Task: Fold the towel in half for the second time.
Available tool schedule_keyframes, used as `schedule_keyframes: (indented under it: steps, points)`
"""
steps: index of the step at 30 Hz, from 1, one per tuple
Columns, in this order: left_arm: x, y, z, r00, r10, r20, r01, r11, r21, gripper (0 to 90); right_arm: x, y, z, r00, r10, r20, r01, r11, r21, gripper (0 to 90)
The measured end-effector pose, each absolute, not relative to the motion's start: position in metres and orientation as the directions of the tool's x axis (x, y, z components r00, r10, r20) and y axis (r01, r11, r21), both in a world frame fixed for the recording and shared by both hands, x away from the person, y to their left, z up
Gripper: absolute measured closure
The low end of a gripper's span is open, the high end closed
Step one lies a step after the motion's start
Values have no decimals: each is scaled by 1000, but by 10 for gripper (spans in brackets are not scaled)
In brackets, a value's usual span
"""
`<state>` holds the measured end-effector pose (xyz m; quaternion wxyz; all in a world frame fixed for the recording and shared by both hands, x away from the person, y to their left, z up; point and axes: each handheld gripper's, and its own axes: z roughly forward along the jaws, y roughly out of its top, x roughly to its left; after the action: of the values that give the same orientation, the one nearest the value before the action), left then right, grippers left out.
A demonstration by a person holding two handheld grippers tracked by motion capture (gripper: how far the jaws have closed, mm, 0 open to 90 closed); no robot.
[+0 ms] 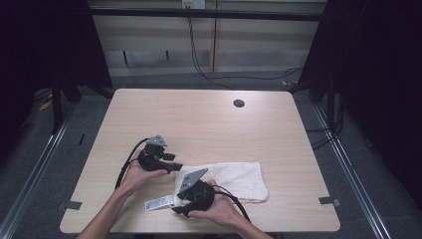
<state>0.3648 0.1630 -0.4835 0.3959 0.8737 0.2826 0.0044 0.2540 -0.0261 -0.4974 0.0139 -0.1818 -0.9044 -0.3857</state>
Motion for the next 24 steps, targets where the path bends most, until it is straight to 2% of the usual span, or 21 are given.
schedule_keyframes:
  steps: [4,6,7,14,22,24]
  points:
    - [362,166,-482,838,506,-204,489,-531,693,432,245,-25,-500,-947,311,76,271,650,710,515]
    - [361,167,-483,836,508,-207,495,-534,686,430,241,-25,-500,-947,319,26,241,660,711,578]
    - [361,169,-483,836,507,-209,496,-536,683,430,241,-26,-500,-945,326,29,248,656,713,625]
    - [354,169,-486,848,482,-222,492,-555,671,453,242,-31,-502,-942,335,21,244,642,727,789]
    - [353,160,-494,866,456,-206,470,-601,646,494,244,-32,-501,-934,354,43,273,632,725,824]
    - [350,158,-493,874,438,-208,462,-620,634,539,245,-32,-502,-933,357,47,277,628,727,824]
